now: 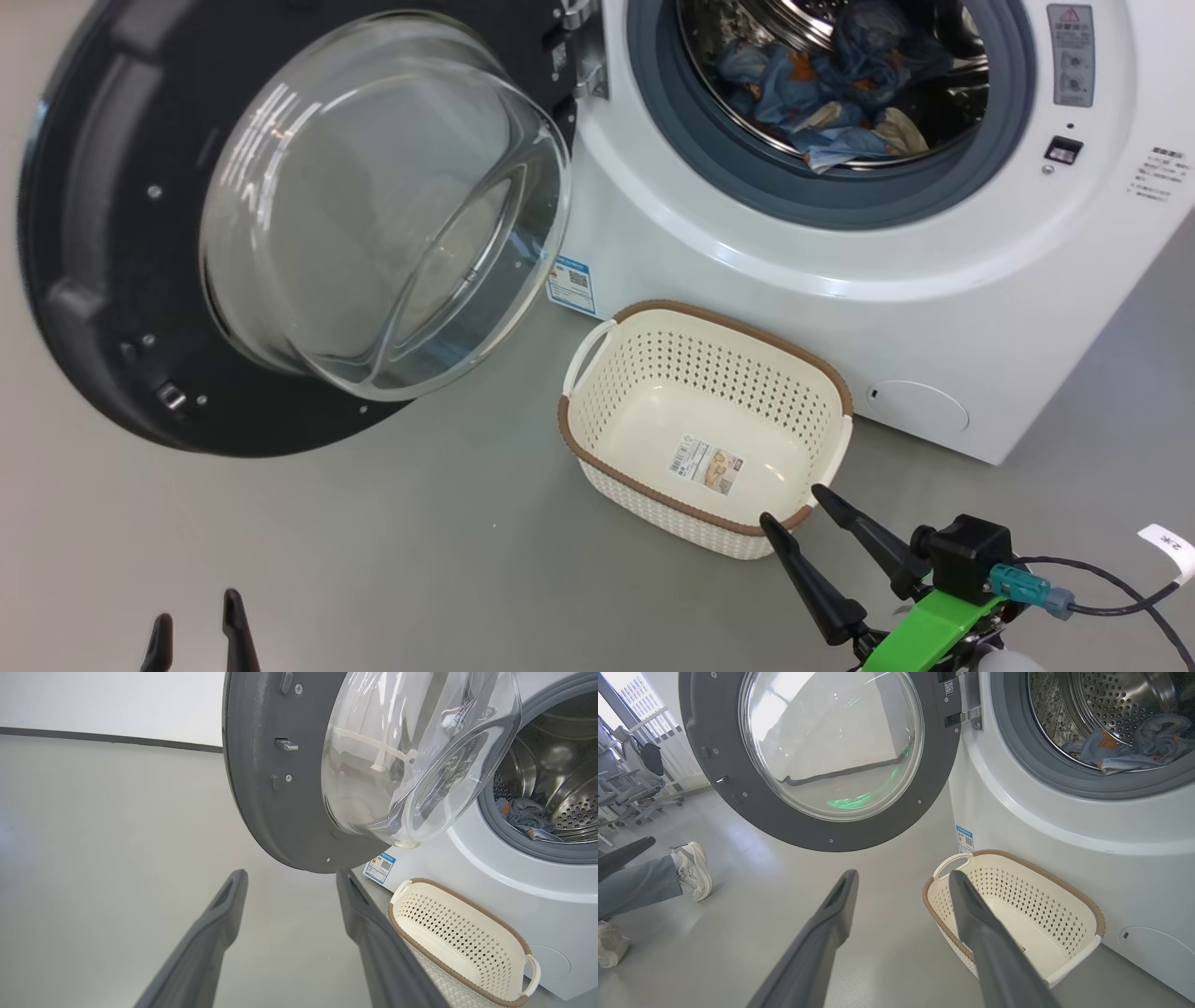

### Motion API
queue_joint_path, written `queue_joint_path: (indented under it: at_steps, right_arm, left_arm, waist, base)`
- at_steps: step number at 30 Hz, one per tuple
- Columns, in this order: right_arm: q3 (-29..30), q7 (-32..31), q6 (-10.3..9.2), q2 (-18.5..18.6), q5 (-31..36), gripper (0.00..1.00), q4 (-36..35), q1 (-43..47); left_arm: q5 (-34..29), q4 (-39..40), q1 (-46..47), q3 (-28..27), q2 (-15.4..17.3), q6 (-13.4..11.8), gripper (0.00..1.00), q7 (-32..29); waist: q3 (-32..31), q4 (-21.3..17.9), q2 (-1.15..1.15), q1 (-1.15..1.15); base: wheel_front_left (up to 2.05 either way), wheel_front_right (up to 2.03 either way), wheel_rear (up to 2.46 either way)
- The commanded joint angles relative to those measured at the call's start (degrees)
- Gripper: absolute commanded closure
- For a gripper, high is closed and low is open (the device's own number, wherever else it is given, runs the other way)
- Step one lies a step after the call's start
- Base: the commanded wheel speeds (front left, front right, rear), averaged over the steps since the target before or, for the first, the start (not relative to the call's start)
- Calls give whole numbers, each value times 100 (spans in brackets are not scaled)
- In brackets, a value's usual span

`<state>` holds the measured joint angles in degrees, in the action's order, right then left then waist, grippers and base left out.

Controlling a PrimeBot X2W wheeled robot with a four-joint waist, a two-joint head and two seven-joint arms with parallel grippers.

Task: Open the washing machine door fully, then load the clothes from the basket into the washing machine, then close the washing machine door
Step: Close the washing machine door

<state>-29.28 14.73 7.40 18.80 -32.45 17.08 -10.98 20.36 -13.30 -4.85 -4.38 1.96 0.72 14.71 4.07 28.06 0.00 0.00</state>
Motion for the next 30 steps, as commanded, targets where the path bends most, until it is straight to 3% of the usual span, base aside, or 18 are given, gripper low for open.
queue_joint_path:
  at_steps: [1, 11, 12, 13, 14, 20, 24, 27, 28, 30]
  right_arm:
    - [-132, 27, 9, 58, -55, 0, -102, -178]
    - [-207, 27, 9, 21, -89, 0, -93, -178]
    - [-205, 27, 9, 16, -94, 0, -96, -169]
    - [-194, 27, 9, 10, -99, 0, -99, -157]
    - [-180, 27, 9, 7, -101, 0, -105, -140]
    - [-72, 27, 9, -7, -88, 0, -134, 8]
    - [-19, 27, 9, -16, -65, 0, -158, 76]
    - [10, 27, 9, -2, -44, 0, -184, 74]
    - [17, 27, 9, 19, -30, 0, -196, 44]
    - [14, 27, 9, 40, -18, 0, -207, 5]
  left_arm:
    - [25, 111, -3, -171, 92, -44, 0, 29]
    - [73, 201, -48, -195, 92, -1, 0, 29]
    - [93, 242, -33, -203, 92, 20, 18, 29]
    - [102, 292, -7, -227, 92, 44, 64, 29]
    - [117, 364, 35, -280, 92, 68, 100, 29]
    - [101, 1082, 550, -945, 121, 370, 100, 29]
    - [466, 1355, 1205, -1448, 396, 585, 100, 29]
    - [950, 1249, 1870, -1733, 836, 651, 100, 29]
    - [1270, 955, 2361, -1834, 1227, 668, 100, 29]
    - [1628, 605, 2836, -1794, 1613, 672, 100, 29]
  waist:
    - [-65, 89, 0, 0]
    - [-120, 129, 0, 0]
    - [-120, 129, 0, 0]
    - [-117, 129, 0, 0]
    - [-115, 129, 0, 0]
    - [-105, 120, 0, 0]
    - [-64, 70, 0, 0]
    - [23, 18, 0, 0]
    - [102, -23, 0, 0]
    - [180, -71, 0, 0]
  base:
    - [0, 0, 0]
    - [0, 0, 0]
    - [0, 0, 0]
    - [0, 0, 0]
    - [0, 0, 0]
    - [0, 0, 0]
    - [0, 0, 0]
    - [0, 0, 0]
    - [0, 0, 0]
    - [0, 0, 0]
